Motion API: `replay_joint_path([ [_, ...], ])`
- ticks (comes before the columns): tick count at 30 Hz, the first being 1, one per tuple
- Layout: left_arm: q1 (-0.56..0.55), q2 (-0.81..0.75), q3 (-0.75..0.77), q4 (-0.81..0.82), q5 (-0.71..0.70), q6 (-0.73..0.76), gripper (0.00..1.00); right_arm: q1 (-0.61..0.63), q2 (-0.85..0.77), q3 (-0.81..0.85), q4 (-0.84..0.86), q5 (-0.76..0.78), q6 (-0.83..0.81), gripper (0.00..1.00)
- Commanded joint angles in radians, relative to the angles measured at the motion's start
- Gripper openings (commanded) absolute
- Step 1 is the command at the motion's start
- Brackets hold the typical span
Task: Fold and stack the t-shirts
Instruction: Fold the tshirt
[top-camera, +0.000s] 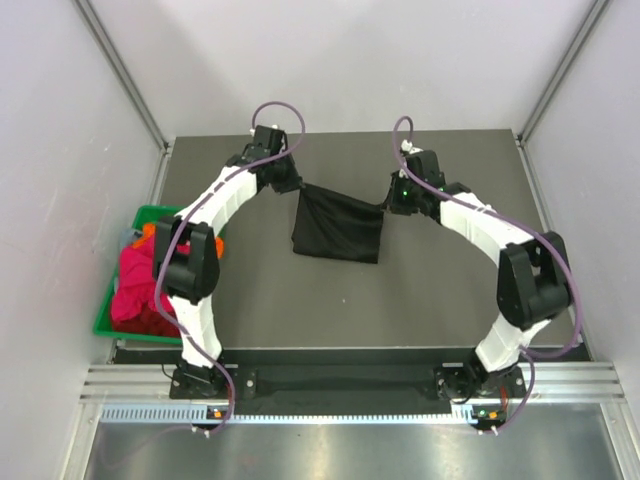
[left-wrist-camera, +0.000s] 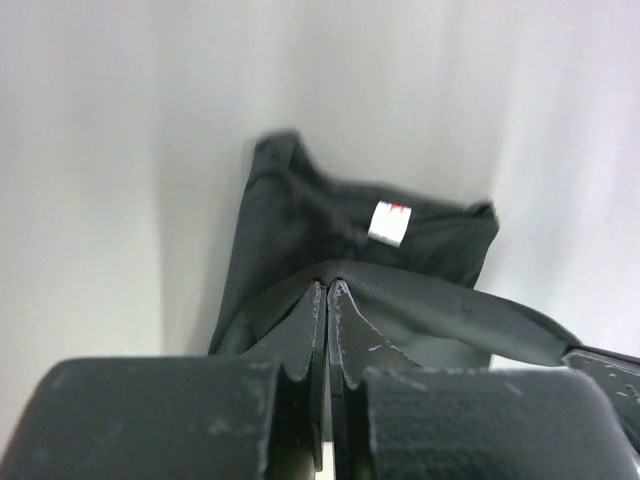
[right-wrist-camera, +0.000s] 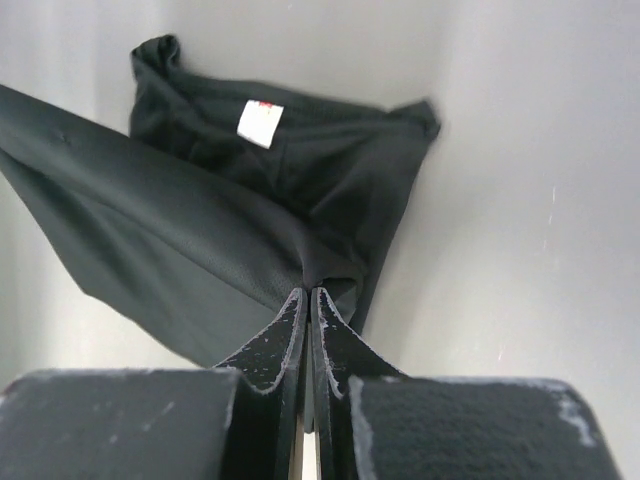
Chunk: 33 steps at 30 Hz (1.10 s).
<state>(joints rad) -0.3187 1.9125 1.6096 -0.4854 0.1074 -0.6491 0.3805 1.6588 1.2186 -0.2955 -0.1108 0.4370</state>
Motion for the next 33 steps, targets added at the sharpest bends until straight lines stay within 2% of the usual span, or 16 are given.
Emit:
replay_joint_path([
  [1, 0.016, 0.084, 0.119, 0.087, 0.046, 0.035, 0.00, -0.029, 0.054, 0.094, 0.027, -0.023, -0.029, 0.00],
  [7, 0.026, 0.193, 0.177, 0.151, 0.121, 0.031, 0.00, -0.057, 0.124, 0.133, 0.039, -0.023, -0.023, 0.00],
  [21, 0.061, 0.365, 0.309, 0.169, 0.071, 0.019, 0.00, -0.101, 0.289, 0.266, 0.062, -0.030, -0.052, 0.02],
  [22, 0.063, 0.378, 0.318, 0.168, 0.066, 0.019, 0.02, -0.106, 0.300, 0.278, 0.062, -0.027, -0.057, 0.06],
  [23, 0.064, 0.382, 0.323, 0.166, 0.063, 0.020, 0.11, -0.106, 0.309, 0.306, 0.059, -0.024, -0.060, 0.09],
  [26, 0.069, 0.385, 0.345, 0.137, 0.037, 0.042, 0.16, -0.112, 0.343, 0.363, 0.058, -0.043, -0.061, 0.21],
  [31, 0.070, 0.294, 0.326, 0.032, -0.061, 0.120, 0.51, -0.111, 0.262, 0.351, -0.024, -0.043, -0.061, 0.38],
  [33, 0.069, 0.261, 0.302, -0.022, -0.066, 0.158, 0.52, -0.111, 0.196, 0.286, -0.040, -0.069, -0.063, 0.40],
])
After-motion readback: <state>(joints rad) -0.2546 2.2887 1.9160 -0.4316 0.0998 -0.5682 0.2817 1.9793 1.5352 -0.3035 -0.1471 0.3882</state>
